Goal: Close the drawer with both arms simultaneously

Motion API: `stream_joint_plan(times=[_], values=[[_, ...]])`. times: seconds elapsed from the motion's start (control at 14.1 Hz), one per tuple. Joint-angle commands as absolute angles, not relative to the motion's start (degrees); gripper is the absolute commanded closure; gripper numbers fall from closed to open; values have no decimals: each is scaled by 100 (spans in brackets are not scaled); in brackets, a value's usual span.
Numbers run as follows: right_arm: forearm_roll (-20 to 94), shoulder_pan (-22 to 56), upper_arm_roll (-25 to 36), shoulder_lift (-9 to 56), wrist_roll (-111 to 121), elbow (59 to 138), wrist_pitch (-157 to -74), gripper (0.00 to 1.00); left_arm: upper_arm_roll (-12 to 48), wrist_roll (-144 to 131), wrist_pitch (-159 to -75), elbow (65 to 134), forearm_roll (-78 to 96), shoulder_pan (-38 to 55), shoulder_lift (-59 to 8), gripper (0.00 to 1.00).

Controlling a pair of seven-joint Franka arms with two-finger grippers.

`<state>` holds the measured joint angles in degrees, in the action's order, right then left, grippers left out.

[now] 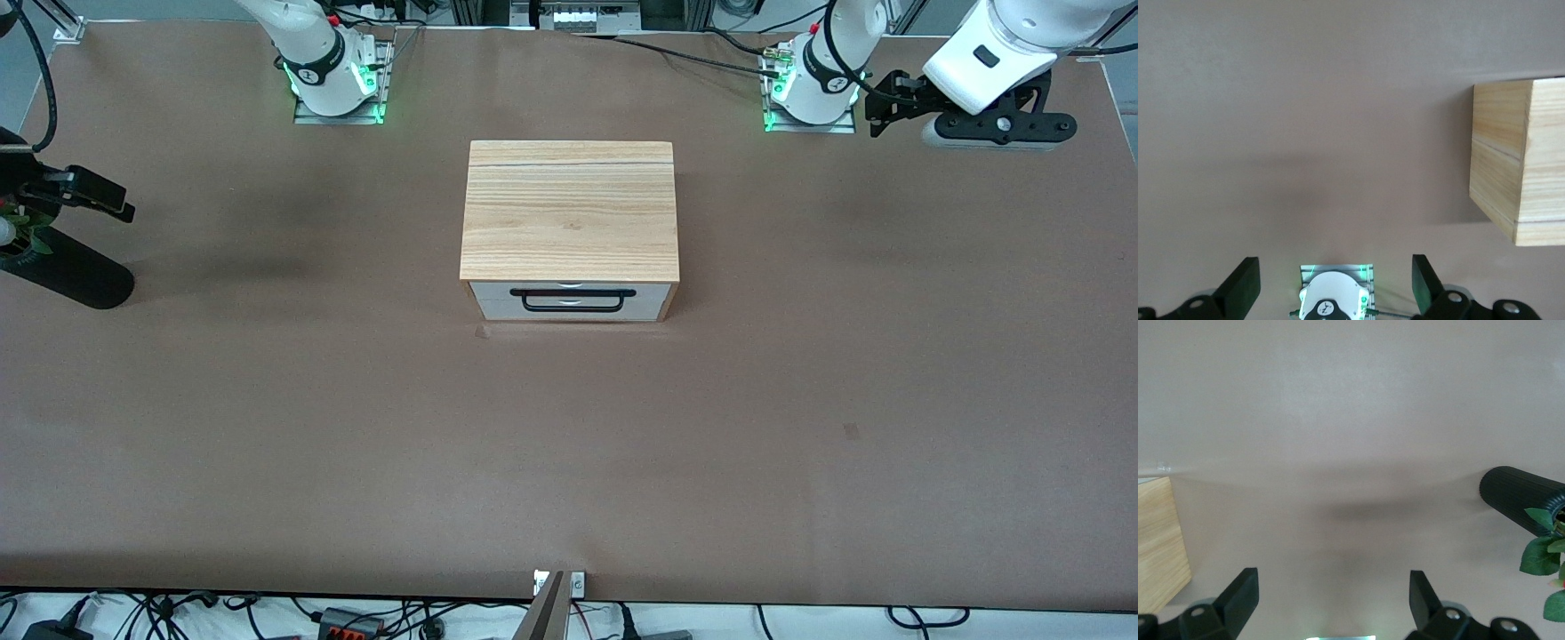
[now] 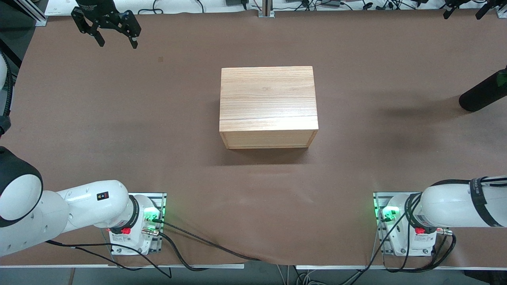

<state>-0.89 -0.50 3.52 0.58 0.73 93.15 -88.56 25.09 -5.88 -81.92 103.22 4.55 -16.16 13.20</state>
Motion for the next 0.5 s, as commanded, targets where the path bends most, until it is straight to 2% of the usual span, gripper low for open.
stream_joint_plan(times=[0.0,0.42], values=[[-150,-27,220,-18,97,9405,-8868,0,2312,-116,-8525,10608,738,-1723,1459,0],[-158,62,220,97,53,9264,-8877,0,2303,-26,-8429,10512,756,-1775,1336,0]])
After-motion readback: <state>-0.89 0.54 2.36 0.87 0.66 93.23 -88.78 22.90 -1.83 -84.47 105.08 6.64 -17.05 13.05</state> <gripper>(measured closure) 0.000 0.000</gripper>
